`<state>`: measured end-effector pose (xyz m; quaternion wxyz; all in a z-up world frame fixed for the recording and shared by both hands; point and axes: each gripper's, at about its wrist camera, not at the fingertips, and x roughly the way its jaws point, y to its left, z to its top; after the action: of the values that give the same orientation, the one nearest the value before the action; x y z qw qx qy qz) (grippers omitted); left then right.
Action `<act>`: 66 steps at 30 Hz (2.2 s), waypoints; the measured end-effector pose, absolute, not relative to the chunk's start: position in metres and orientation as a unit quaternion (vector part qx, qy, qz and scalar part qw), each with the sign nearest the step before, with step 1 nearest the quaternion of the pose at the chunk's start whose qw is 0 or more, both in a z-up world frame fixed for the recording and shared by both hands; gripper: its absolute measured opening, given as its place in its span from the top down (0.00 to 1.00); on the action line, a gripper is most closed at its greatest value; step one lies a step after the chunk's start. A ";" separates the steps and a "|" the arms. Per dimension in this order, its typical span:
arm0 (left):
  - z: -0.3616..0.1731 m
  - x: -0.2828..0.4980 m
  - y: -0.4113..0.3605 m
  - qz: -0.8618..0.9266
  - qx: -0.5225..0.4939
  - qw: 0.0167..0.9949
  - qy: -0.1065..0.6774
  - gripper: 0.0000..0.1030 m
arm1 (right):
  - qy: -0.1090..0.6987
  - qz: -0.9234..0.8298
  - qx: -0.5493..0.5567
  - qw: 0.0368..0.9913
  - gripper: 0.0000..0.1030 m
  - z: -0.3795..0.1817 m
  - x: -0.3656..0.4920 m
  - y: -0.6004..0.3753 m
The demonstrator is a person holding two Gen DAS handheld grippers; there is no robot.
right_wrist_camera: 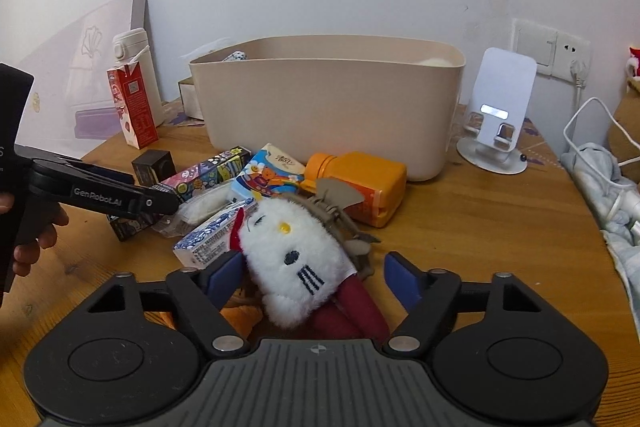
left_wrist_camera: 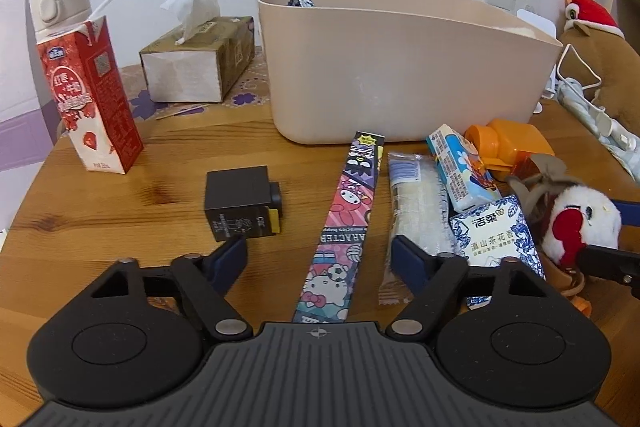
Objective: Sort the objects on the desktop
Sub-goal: 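Grasp the pink printed strip with the left tool while the right tool grasps the white plush toy, then carry the strip and plush toy into the beige bin and open both tools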
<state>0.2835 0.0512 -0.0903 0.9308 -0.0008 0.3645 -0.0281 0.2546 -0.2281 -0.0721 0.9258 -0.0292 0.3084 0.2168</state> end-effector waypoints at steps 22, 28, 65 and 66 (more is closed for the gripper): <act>-0.082 0.264 0.045 -0.033 0.025 0.933 0.358 0.78 | 0.295 0.211 -0.025 0.932 0.64 -0.063 0.246 -0.237; -0.073 0.247 0.051 -0.031 0.035 0.935 0.353 0.78 | 0.280 0.201 -0.014 0.939 0.64 -0.050 0.237 -0.252; 0.055 0.278 0.052 -0.037 0.056 0.969 0.238 0.78 | 0.147 0.146 0.041 0.977 0.63 0.067 0.290 -0.300; 0.056 0.284 0.050 -0.041 0.055 0.968 0.240 0.78 | 0.146 0.143 0.034 0.978 0.63 0.068 0.294 -0.297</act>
<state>0.2839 0.0503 0.0564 0.9683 0.0548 0.2401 -0.0414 0.2943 -0.2967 0.0679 0.9782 0.0339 0.1462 0.1433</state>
